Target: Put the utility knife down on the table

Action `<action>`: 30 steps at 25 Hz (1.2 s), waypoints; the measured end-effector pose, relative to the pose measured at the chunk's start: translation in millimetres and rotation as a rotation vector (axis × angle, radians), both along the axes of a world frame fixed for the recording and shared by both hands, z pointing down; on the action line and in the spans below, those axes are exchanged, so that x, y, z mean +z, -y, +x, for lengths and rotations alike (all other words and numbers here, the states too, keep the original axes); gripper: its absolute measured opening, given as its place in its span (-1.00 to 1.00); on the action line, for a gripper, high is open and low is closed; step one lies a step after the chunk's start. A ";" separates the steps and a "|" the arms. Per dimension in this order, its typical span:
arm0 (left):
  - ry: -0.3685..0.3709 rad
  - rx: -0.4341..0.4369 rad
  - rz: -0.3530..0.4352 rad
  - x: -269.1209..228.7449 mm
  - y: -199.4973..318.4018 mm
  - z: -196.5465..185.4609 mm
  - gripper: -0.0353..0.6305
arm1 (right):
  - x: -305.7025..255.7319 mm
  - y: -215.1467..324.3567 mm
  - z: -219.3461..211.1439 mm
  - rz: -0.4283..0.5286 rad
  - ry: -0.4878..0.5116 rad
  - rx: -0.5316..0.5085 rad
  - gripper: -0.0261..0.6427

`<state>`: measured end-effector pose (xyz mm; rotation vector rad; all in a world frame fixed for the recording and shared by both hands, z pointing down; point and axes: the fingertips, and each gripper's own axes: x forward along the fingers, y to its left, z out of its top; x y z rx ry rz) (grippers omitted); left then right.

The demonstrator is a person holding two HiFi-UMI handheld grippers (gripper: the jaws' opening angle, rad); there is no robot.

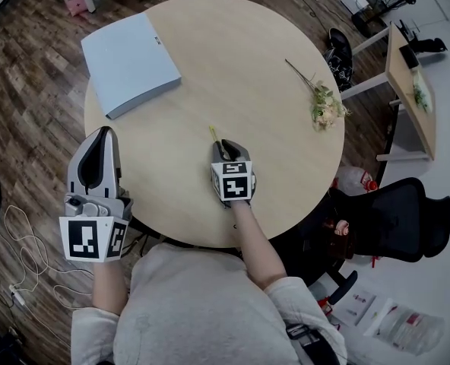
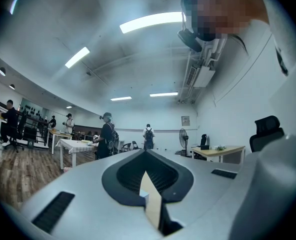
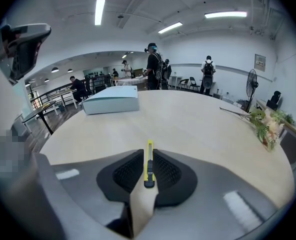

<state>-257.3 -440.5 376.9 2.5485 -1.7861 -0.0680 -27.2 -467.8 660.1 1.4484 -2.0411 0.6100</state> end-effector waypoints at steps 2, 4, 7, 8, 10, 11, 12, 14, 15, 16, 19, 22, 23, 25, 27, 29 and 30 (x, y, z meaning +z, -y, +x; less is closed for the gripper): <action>-0.002 0.003 0.007 -2.9 -3.4 6.2 -0.87 | -13.7 -1.9 3.0 0.034 0.016 0.000 -0.83; -0.006 0.008 0.016 -7.4 -7.2 14.3 -0.87 | -29.3 -4.4 8.1 0.069 0.036 0.001 -0.89; -0.012 0.016 0.029 -14.9 -15.6 27.8 -0.87 | -53.7 -13.5 17.1 0.117 0.071 -0.002 -0.89; -0.014 0.019 0.032 -17.1 -18.8 32.3 -0.87 | -61.9 -17.7 20.2 0.134 0.079 -0.004 -0.89; -0.017 0.025 0.040 -21.5 -25.5 41.1 -0.87 | -78.9 -26.6 26.0 0.169 0.096 -0.007 -0.89; -0.018 0.029 0.044 -23.8 -28.9 45.4 -0.87 | -87.6 -30.8 29.0 0.187 0.105 -0.008 -0.89; -0.017 0.035 0.048 -26.3 -32.3 49.9 -0.87 | -96.1 -34.9 32.3 0.205 0.111 -0.008 -0.89; -0.015 0.046 0.060 -31.4 -39.1 59.0 -0.87 | -113.0 -42.5 39.8 0.241 0.118 -0.006 -0.89; -0.016 0.051 0.065 -34.0 -42.4 63.3 -0.87 | -121.4 -46.0 43.6 0.259 0.119 -0.006 -0.89; -0.017 0.056 0.070 -36.5 -45.6 67.3 -0.87 | -129.9 -49.5 47.2 0.278 0.119 -0.007 -0.89; -0.021 0.064 0.085 -43.8 -56.2 77.9 -0.87 | -155.5 -61.0 57.5 0.338 0.120 -0.007 -0.89; -0.023 0.073 0.101 -50.5 -68.9 89.2 -0.87 | -177.6 -74.3 67.8 0.394 0.132 -0.005 -0.89; -0.022 0.076 0.107 -52.7 -73.2 93.1 -0.87 | -183.7 -79.1 71.3 0.409 0.137 -0.004 -0.89; -0.019 0.081 0.116 -57.6 -81.8 100.6 -0.87 | -196.0 -88.9 78.1 0.435 0.143 -0.001 -0.89; -0.017 0.083 0.126 -62.4 -90.6 107.0 -0.87 | -208.6 -98.8 85.0 0.461 0.151 0.003 -0.89; -0.015 0.084 0.136 -67.1 -98.9 112.4 -0.87 | -222.0 -107.6 91.5 0.491 0.157 0.006 -0.89; -0.014 0.083 0.141 -69.6 -102.6 114.8 -0.87 | -229.3 -111.5 94.7 0.508 0.160 0.007 -0.89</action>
